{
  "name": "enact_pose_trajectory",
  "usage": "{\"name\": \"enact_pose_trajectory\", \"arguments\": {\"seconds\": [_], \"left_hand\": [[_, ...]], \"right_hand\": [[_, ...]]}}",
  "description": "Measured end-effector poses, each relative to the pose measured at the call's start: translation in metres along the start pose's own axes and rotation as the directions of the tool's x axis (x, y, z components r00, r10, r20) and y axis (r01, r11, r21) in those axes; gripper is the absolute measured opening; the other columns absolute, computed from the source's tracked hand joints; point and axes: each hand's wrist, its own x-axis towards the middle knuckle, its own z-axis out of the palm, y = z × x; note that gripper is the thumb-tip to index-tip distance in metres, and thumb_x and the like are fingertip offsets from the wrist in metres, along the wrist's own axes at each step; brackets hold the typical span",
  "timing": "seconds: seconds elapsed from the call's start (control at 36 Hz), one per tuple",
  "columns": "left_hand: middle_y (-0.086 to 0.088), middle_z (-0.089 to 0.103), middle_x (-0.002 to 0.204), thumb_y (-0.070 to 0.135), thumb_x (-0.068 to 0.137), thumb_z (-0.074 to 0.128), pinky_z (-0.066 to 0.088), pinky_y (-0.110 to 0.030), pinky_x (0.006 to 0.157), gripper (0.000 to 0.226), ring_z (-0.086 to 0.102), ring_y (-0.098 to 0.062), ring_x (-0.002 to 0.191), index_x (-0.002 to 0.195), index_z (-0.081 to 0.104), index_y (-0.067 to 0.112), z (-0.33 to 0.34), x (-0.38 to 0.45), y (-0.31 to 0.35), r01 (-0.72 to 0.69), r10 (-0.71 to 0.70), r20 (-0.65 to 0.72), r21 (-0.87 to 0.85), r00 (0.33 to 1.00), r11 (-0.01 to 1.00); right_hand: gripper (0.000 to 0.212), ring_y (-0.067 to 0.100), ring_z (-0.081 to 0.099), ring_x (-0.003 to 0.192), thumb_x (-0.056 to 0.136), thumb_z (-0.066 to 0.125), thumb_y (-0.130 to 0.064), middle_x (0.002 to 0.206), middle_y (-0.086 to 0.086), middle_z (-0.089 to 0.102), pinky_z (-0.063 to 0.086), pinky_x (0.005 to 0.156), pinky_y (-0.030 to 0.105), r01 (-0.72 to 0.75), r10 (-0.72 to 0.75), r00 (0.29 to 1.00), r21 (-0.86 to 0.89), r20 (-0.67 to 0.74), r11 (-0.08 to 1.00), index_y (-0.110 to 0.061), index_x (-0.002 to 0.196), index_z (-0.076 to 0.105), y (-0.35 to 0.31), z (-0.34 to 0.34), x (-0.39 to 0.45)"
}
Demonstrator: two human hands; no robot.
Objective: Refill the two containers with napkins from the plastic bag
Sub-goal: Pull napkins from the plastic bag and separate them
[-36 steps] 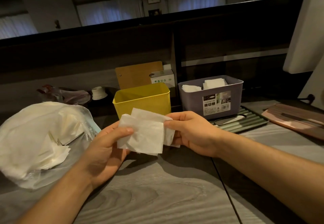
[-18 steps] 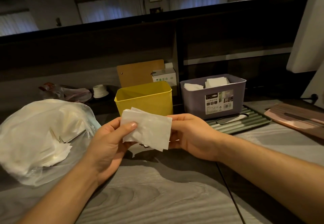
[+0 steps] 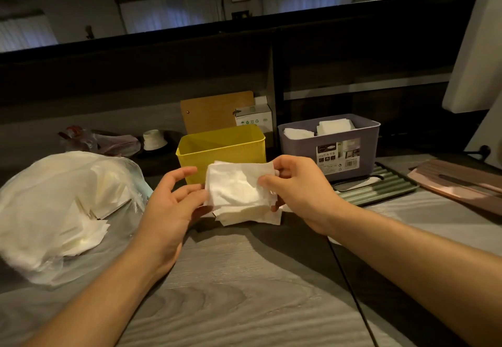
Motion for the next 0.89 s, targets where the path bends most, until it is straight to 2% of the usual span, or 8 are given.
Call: {"name": "enact_pose_trajectory", "arguments": {"seconds": [0.06, 0.11, 0.19, 0.33, 0.5, 0.67, 0.78, 0.89], "left_hand": [[0.005, 0.077, 0.093, 0.002, 0.098, 0.058, 0.057, -0.036, 0.087, 0.032, 0.073, -0.018, 0.096, 0.113, 0.061, 0.03, -0.003, 0.003, -0.004, -0.031, 0.031, -0.006, 0.092, 0.999, 0.995], [0.005, 0.077, 0.094, 0.001, 0.097, 0.058, 0.055, -0.03, 0.085, 0.03, 0.071, -0.014, 0.098, 0.111, 0.063, 0.027, -0.004, 0.004, -0.01, -0.088, 0.085, 0.024, 0.211, 0.996, 0.974], [0.01, 0.073, 0.1, 0.006, 0.095, 0.063, 0.051, -0.021, 0.084, 0.026, 0.067, -0.005, 0.099, 0.106, 0.068, 0.029, -0.003, 0.004, -0.016, -0.193, 0.156, 0.119, 0.468, 0.981, 0.862], [0.023, 0.066, 0.11, 0.018, 0.095, 0.067, 0.041, -0.009, 0.077, 0.023, 0.059, 0.004, 0.104, 0.108, 0.069, 0.037, 0.001, 0.006, -0.02, -0.247, 0.141, 0.209, 0.663, 0.968, 0.707], [0.022, 0.053, 0.118, 0.034, 0.095, 0.066, 0.039, -0.024, 0.09, 0.039, 0.048, -0.001, 0.112, 0.129, 0.052, 0.043, 0.003, 0.006, -0.017, -0.237, 0.094, 0.237, 0.7, 0.967, 0.673], [0.023, 0.049, 0.132, 0.038, 0.087, 0.075, 0.041, -0.022, 0.093, 0.07, 0.048, -0.002, 0.123, 0.145, 0.037, 0.043, -0.002, 0.005, -0.016, -0.299, 0.04, 0.356, 0.713, 0.934, 0.634], [0.021, 0.051, 0.132, 0.026, 0.087, 0.076, 0.038, -0.017, 0.093, 0.074, 0.048, -0.001, 0.122, 0.147, 0.034, 0.042, -0.005, 0.006, -0.016, -0.312, 0.051, 0.374, 0.681, 0.926, 0.662], [0.024, 0.055, 0.126, 0.018, 0.086, 0.077, 0.041, -0.008, 0.084, 0.073, 0.053, 0.004, 0.117, 0.141, 0.039, 0.045, -0.009, 0.007, -0.019, -0.331, 0.095, 0.374, 0.641, 0.923, 0.692]], "right_hand": [[0.008, 0.015, 0.067, 0.065, 0.094, 0.066, -0.01, 0.091, 0.004, 0.071, 0.055, 0.053, 0.025, -0.047, 0.046, 0.999, -0.069, -0.027, 0.996, -0.016, 0.099, 0.067, 0.003, -0.001, 0.003], [0.012, 0.012, 0.063, 0.064, 0.094, 0.066, -0.014, 0.093, 0.001, 0.068, 0.05, 0.052, 0.022, -0.064, 0.063, 0.998, -0.259, -0.013, 0.964, -0.02, 0.104, 0.064, 0.006, -0.004, 0.006], [0.028, 0.012, 0.06, 0.087, 0.093, 0.067, -0.023, 0.103, -0.006, 0.062, 0.048, 0.069, 0.022, 0.02, 0.021, 0.998, -0.606, 0.06, 0.796, -0.022, 0.12, 0.059, 0.005, -0.006, 0.007], [0.048, 0.023, 0.054, 0.117, 0.094, 0.061, -0.04, 0.129, 0.002, 0.059, 0.05, 0.097, 0.041, 0.113, -0.009, 0.991, -0.807, 0.132, 0.58, -0.022, 0.138, 0.052, 0.004, 0.001, 0.007], [0.055, 0.027, 0.038, 0.137, 0.096, 0.061, -0.036, 0.145, 0.005, 0.049, 0.041, 0.109, 0.043, 0.097, 0.155, 0.95, -0.731, 0.269, 0.675, -0.021, 0.146, 0.046, -0.002, 0.001, 0.006], [0.057, 0.017, 0.051, 0.127, 0.092, 0.068, -0.015, 0.14, -0.005, 0.056, 0.046, 0.105, 0.034, 0.199, 0.05, 0.932, -0.621, 0.36, 0.758, -0.027, 0.145, 0.05, 0.0, 0.002, 0.003], [0.058, 0.011, 0.052, 0.11, 0.089, 0.061, 0.003, 0.112, -0.013, 0.055, 0.051, 0.097, 0.032, 0.196, -0.007, 0.938, -0.514, 0.345, 0.835, -0.026, 0.138, 0.058, -0.003, -0.003, 0.0], [0.057, 0.015, 0.051, 0.123, 0.087, 0.057, 0.009, 0.129, -0.008, 0.057, 0.053, 0.099, 0.037, 0.175, -0.055, 0.945, -0.357, 0.323, 0.918, -0.028, 0.13, 0.063, -0.004, -0.01, -0.001]]}}
